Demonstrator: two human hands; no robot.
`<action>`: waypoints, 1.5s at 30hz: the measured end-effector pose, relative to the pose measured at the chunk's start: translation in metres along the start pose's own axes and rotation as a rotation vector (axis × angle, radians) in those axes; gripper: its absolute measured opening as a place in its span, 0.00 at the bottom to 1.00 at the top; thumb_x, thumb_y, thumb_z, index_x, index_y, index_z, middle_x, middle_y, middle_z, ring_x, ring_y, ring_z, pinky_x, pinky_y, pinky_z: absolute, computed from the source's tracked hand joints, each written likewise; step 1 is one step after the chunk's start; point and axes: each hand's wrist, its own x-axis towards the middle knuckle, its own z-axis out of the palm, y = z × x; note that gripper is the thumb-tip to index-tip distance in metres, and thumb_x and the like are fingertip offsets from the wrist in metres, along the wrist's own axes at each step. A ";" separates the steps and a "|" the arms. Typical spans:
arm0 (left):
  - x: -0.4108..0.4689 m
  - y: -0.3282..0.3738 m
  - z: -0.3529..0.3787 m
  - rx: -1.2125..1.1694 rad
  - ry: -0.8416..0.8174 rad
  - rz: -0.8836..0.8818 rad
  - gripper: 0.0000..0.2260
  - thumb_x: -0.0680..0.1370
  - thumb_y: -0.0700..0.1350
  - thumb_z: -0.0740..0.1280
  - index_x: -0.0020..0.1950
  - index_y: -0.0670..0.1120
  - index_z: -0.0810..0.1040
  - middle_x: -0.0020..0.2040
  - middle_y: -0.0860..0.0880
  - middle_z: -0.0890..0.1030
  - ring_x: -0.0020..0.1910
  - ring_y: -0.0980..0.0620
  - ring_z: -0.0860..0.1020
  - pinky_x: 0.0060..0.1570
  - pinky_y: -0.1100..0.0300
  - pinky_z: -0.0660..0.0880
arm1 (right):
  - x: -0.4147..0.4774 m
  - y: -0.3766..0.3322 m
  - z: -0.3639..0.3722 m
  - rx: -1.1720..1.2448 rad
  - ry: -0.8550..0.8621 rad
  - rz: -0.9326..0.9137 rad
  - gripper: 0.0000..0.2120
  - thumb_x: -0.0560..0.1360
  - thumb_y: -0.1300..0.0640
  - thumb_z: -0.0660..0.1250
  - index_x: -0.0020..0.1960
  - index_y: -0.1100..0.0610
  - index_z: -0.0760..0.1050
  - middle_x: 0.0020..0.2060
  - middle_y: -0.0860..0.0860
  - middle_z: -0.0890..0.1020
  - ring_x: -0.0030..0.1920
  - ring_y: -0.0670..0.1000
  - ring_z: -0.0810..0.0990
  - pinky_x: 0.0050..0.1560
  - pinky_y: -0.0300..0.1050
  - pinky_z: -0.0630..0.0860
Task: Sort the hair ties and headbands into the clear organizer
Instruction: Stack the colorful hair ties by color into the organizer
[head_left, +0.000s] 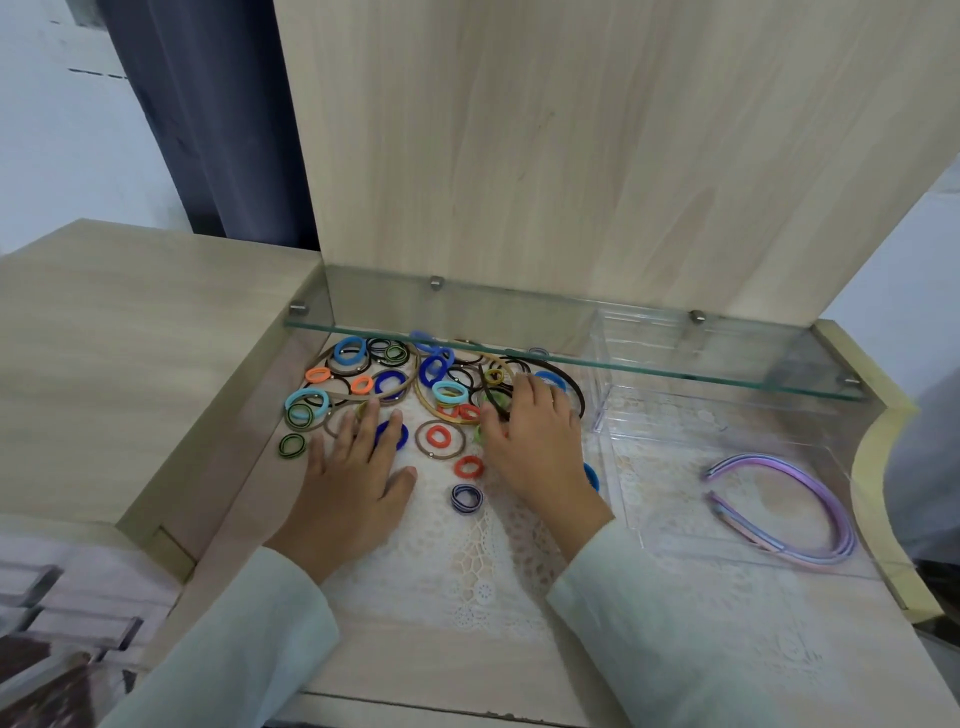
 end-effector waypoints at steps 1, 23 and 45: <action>0.001 0.000 0.000 0.034 0.033 0.007 0.41 0.68 0.66 0.33 0.81 0.53 0.43 0.80 0.50 0.38 0.79 0.46 0.40 0.74 0.41 0.40 | 0.010 -0.002 0.001 -0.024 -0.009 0.038 0.29 0.80 0.43 0.52 0.76 0.58 0.58 0.74 0.54 0.63 0.74 0.57 0.57 0.72 0.54 0.55; 0.000 -0.002 0.001 0.042 0.143 0.005 0.37 0.72 0.66 0.33 0.81 0.55 0.43 0.81 0.52 0.40 0.79 0.49 0.39 0.75 0.47 0.37 | 0.099 0.008 0.018 -0.127 0.017 0.271 0.19 0.80 0.47 0.50 0.58 0.57 0.74 0.57 0.57 0.77 0.58 0.60 0.74 0.62 0.56 0.71; 0.001 -0.005 0.005 0.038 0.199 0.037 0.37 0.74 0.66 0.39 0.80 0.53 0.55 0.81 0.50 0.50 0.80 0.45 0.51 0.75 0.44 0.44 | 0.017 0.016 0.018 0.056 0.443 -0.157 0.12 0.64 0.70 0.68 0.47 0.63 0.80 0.42 0.58 0.81 0.41 0.61 0.79 0.42 0.53 0.77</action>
